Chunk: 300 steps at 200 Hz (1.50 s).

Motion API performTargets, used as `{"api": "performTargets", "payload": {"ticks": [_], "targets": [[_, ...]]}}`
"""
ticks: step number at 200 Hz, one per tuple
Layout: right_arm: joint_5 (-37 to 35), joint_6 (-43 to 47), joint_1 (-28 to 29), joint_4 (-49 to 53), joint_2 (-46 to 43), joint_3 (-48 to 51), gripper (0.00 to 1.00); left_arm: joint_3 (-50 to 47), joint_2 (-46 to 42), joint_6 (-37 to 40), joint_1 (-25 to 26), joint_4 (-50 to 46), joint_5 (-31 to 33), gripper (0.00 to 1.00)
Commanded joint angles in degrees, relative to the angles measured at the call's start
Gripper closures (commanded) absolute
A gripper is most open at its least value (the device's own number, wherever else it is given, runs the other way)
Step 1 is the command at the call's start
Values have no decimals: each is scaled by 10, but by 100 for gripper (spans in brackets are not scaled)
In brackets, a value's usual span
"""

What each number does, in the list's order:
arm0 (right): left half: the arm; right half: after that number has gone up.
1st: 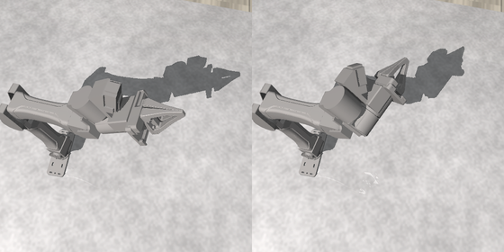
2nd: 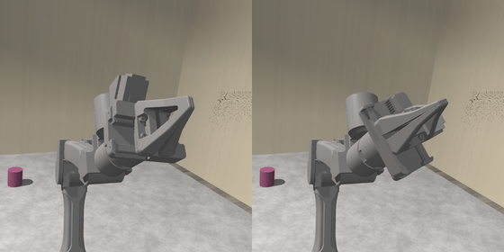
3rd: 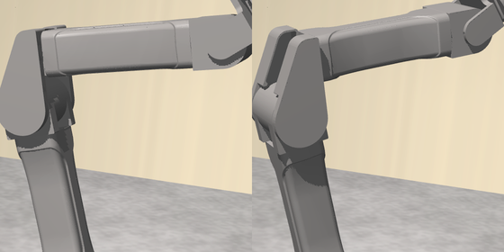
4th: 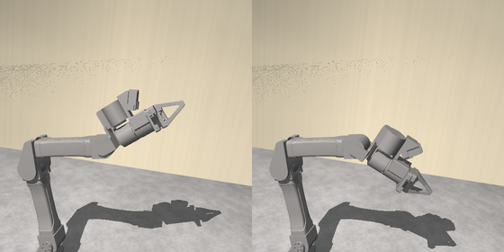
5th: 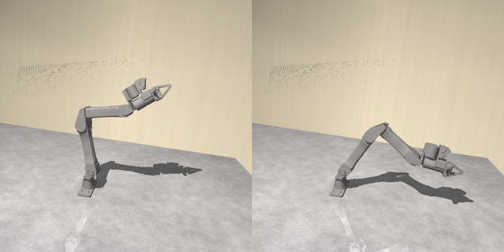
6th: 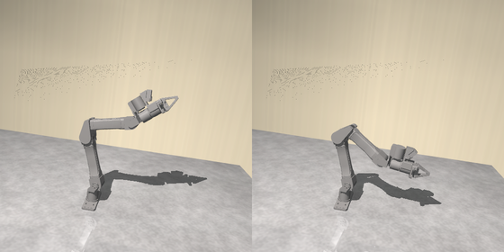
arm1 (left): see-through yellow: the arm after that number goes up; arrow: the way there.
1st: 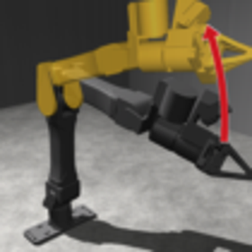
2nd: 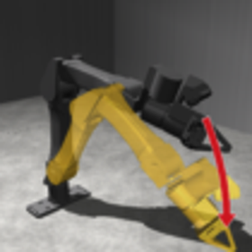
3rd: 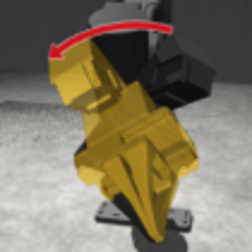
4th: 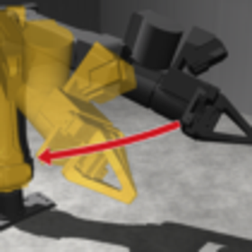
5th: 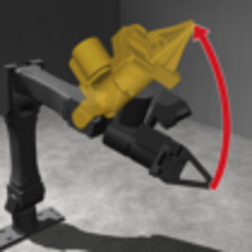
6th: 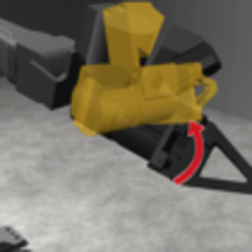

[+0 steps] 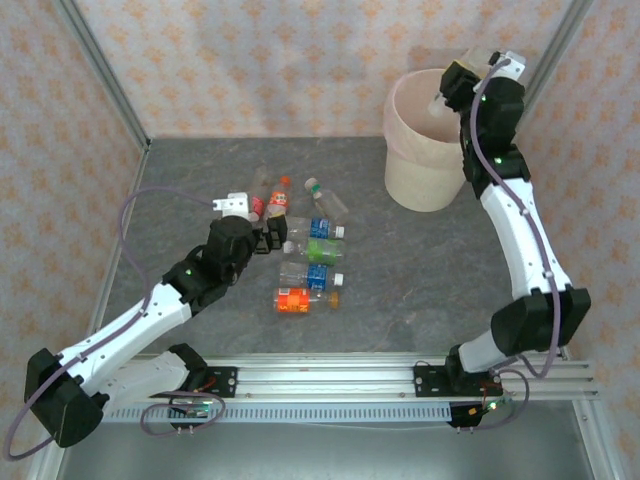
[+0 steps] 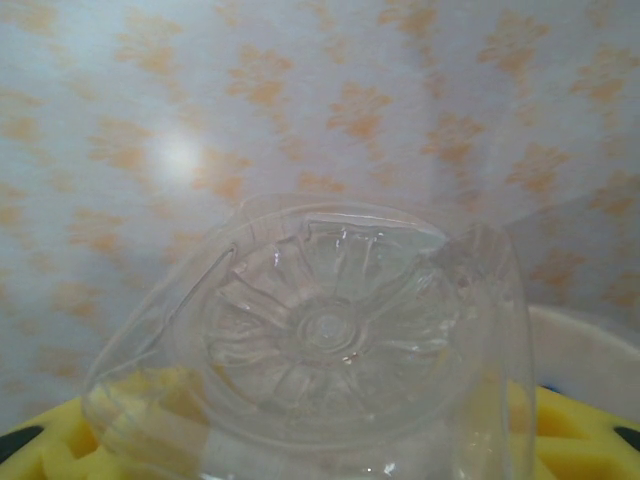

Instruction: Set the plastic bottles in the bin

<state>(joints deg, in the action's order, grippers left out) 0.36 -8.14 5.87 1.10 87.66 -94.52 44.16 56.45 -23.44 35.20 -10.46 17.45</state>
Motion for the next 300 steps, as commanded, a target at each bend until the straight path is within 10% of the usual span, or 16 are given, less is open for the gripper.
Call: {"api": "performTargets", "payload": {"ticks": [1, 49, 95, 128, 214, 300], "targets": [[-54, 39, -17, 42, 50, -63, 51, -11, -19, -42, -4, -31, 86, 0], [-46, 34, -22, 94, 199, -222, 45, -15, -20, -57, -7, -49, 116, 0], [-89, 25, -22, 272, 319, -439, 2, -14, -24, -60, -10, -78, 126, 0], [-81, 29, -22, 312, 300, -454, 1, -22, -23, -68, -22, -75, 124, 0], [-26, 20, -22, 146, 73, -111, 1, -7, 12, -99, -52, -101, 92, 0], [241, -33, -21, -41, -194, 246, 1, 92, 142, -105, -112, -159, 49, 0]]}}
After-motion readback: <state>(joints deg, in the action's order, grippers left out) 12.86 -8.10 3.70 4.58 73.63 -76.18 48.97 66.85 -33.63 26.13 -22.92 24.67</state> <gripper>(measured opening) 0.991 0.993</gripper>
